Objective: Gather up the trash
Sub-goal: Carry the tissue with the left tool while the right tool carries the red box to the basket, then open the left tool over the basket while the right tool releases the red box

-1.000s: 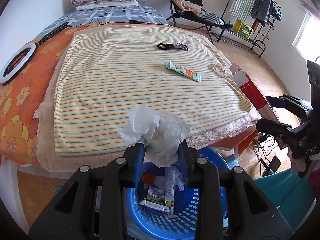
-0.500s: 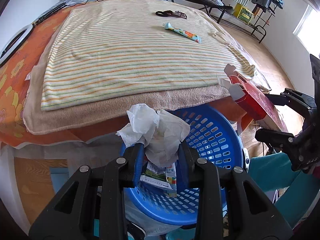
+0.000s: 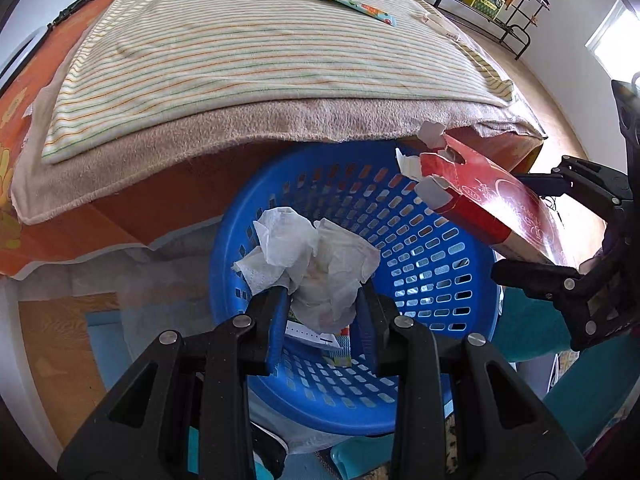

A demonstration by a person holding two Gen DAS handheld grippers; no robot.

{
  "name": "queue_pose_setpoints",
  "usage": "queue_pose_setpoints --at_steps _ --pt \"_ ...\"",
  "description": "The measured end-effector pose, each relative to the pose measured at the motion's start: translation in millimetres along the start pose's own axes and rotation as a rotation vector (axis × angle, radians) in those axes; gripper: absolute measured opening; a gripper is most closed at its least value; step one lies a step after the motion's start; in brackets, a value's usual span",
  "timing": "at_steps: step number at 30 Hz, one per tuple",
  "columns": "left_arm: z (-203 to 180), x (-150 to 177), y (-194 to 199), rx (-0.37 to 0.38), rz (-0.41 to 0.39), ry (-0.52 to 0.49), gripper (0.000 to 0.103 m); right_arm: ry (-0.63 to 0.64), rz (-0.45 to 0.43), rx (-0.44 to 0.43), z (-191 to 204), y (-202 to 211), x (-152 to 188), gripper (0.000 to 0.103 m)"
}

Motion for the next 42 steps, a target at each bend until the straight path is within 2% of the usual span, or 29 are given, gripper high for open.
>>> queue_pose_setpoints --at_steps 7,17,19,27,30,42 --pt "-0.2 10.2 -12.6 0.009 0.049 0.003 0.031 -0.012 0.037 -0.008 1.9 -12.2 5.9 0.087" --pt "-0.3 10.3 -16.1 0.012 0.060 0.003 0.032 -0.054 0.065 -0.007 -4.9 -21.8 9.0 0.089" --pt "-2.5 10.0 -16.1 0.015 0.060 0.001 0.036 -0.057 0.067 -0.004 -6.3 -22.5 8.8 0.088" --pt "1.6 8.1 -17.1 0.013 0.067 0.023 0.038 -0.067 0.071 -0.002 -10.0 -23.8 9.7 0.088" --pt "1.6 6.8 -15.9 0.016 0.057 0.027 0.049 -0.068 0.071 0.003 -10.7 -24.5 9.1 0.088" --pt "4.3 0.1 -11.8 0.008 0.037 0.038 0.050 -0.081 0.065 0.012 -15.3 -23.1 7.2 0.088"
Point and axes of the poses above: each gripper's, at about its wrist camera, not at the fingertips, and y roughly against the way its jaws point, z to its left, x to its underside, the point moved 4 cm from there along -y, roughly the way its jaws point
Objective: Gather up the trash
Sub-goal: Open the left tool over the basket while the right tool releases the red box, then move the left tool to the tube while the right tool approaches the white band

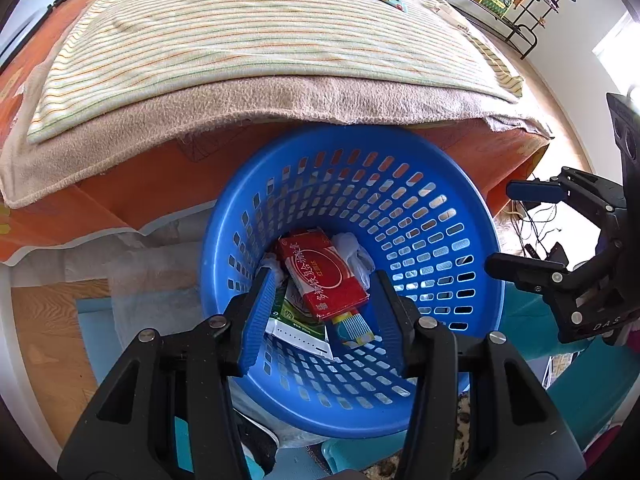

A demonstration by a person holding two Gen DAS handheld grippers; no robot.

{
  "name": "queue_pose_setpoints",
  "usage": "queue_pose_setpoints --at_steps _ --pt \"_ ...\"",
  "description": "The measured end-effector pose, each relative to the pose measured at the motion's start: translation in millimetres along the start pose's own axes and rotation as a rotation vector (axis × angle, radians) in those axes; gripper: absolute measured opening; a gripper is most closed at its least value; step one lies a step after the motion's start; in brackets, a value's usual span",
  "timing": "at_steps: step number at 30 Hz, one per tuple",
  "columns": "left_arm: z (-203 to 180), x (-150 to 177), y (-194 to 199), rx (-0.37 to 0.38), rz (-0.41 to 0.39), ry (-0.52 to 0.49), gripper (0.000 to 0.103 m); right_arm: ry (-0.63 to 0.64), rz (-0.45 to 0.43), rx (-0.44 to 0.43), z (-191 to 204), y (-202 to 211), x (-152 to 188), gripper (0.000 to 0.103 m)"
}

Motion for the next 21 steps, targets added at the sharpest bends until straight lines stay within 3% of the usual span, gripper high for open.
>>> queue_pose_setpoints --at_steps 21 --pt "7.6 -32.8 35.2 -0.001 -0.112 0.055 0.050 -0.060 -0.085 0.016 -13.0 29.6 -14.9 0.092"
Point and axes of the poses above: each gripper's, at about its wrist camera, not at the fingertips, and y roughly against the way its jaws point, z to its left, x to its underside, the point moved 4 cm from there along -y, roughly the way its jaws point
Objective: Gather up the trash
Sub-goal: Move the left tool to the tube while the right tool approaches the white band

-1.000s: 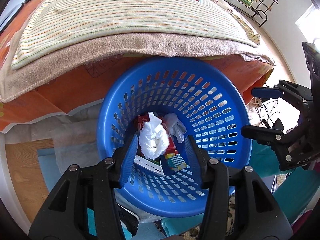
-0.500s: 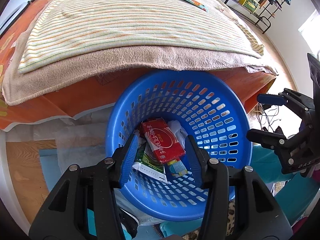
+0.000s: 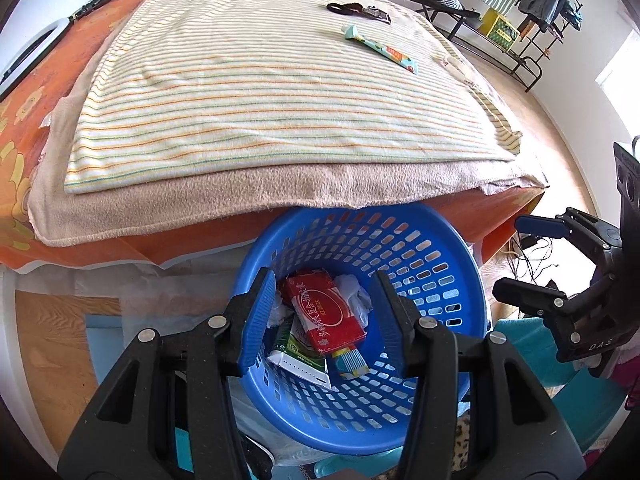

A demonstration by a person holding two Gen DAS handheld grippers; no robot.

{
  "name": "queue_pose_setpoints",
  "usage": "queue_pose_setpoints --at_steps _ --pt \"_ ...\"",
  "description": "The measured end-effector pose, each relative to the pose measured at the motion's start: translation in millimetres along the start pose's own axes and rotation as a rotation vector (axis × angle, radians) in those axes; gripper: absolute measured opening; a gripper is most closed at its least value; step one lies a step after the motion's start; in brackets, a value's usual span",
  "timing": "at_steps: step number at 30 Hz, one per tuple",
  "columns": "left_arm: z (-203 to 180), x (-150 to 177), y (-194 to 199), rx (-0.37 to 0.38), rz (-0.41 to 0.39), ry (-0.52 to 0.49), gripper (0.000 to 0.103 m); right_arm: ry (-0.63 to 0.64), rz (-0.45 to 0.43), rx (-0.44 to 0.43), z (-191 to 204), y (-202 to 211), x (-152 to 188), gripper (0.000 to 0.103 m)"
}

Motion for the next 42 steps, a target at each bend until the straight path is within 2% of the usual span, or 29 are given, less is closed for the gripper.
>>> queue_pose_setpoints --at_steps 7,9,13,19,27,31,37,42 --pt "-8.7 -22.4 11.0 -0.014 -0.035 -0.009 0.050 -0.034 -0.049 -0.027 -7.2 18.8 -11.4 0.093" --pt "-12.6 -31.0 11.8 -0.030 -0.043 -0.026 0.050 -0.041 -0.073 -0.021 -11.0 26.3 -16.5 0.093" --pt "-21.6 -49.5 10.5 -0.011 -0.045 -0.036 0.050 -0.050 -0.120 0.002 -22.8 42.9 -27.7 0.093" --pt "-34.6 -82.5 4.0 0.002 -0.044 -0.056 0.050 -0.134 -0.157 0.020 -56.8 57.9 -45.2 0.093" --pt "-46.5 -123.1 -23.1 0.026 -0.011 -0.061 0.050 -0.222 -0.196 0.052 -111.5 69.8 -73.2 0.093" --pt "-51.8 -144.4 -35.8 0.041 -0.014 -0.055 0.050 -0.252 -0.208 0.075 -139.5 67.7 -89.8 0.093" --pt "-51.5 -183.5 -54.7 0.054 -0.041 -0.027 0.050 -0.221 -0.250 0.169 -170.1 56.2 -113.5 0.091" --pt "-37.2 -211.0 -75.5 0.082 -0.042 0.067 0.050 -0.264 -0.218 0.169 -196.2 36.4 -130.3 0.081"
Point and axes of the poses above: each gripper's, at about its wrist camera, not at the fingertips, and y roughly against the way its jaws point, z to its left, x to its underside, the point moved 4 cm from there along -y, roughly the way its jaws point
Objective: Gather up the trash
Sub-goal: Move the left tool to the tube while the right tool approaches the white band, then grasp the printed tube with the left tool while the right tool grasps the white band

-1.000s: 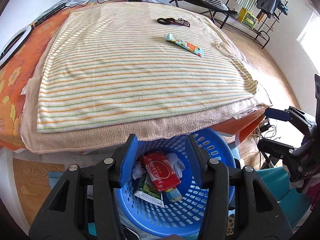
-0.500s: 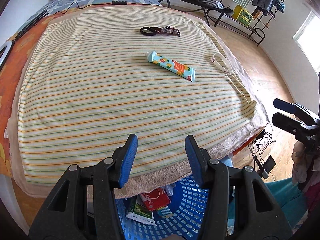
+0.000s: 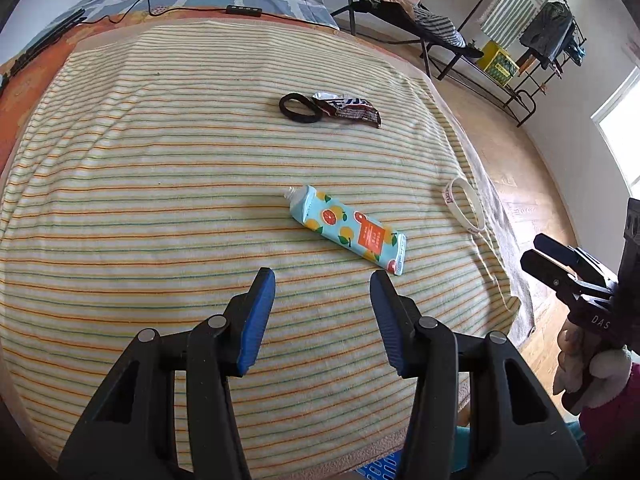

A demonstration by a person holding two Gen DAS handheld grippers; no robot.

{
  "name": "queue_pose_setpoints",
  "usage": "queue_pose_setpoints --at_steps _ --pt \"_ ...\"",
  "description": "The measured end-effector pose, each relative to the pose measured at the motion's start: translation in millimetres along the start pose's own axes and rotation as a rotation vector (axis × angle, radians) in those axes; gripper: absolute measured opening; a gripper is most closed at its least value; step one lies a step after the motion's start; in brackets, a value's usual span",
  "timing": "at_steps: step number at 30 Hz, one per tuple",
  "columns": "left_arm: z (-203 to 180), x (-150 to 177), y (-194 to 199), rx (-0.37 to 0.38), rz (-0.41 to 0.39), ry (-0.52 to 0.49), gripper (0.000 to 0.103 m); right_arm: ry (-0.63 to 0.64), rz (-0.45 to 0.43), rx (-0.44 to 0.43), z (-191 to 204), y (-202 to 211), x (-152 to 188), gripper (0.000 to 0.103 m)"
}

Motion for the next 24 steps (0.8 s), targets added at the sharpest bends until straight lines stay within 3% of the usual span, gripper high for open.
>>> queue_pose_setpoints --at_steps 6,14,22,24 --pt "5.6 -24.1 -23.4 0.002 -0.001 0.039 0.050 -0.047 0.053 -0.021 -10.1 -29.5 -11.9 0.069" --pt "11.0 -35.9 -44.5 0.014 0.024 0.077 0.049 -0.030 0.069 0.002 -8.6 -53.3 -30.3 0.065" --pt "10.7 -40.9 -51.3 -0.032 0.005 0.032 0.023 -0.041 0.100 0.028 -11.9 -77.1 -37.5 0.060" --pt "9.9 -40.7 -51.9 -0.035 -0.001 0.019 0.023 -0.035 0.110 0.038 -11.6 -82.4 -37.6 0.059"
Point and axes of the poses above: each gripper's, at about its wrist camera, not at the fingertips, and y roughly against the way its jaws point, z to its left, x to its underside, the point moved 4 cm from there along -y, roughly the way its jaws point
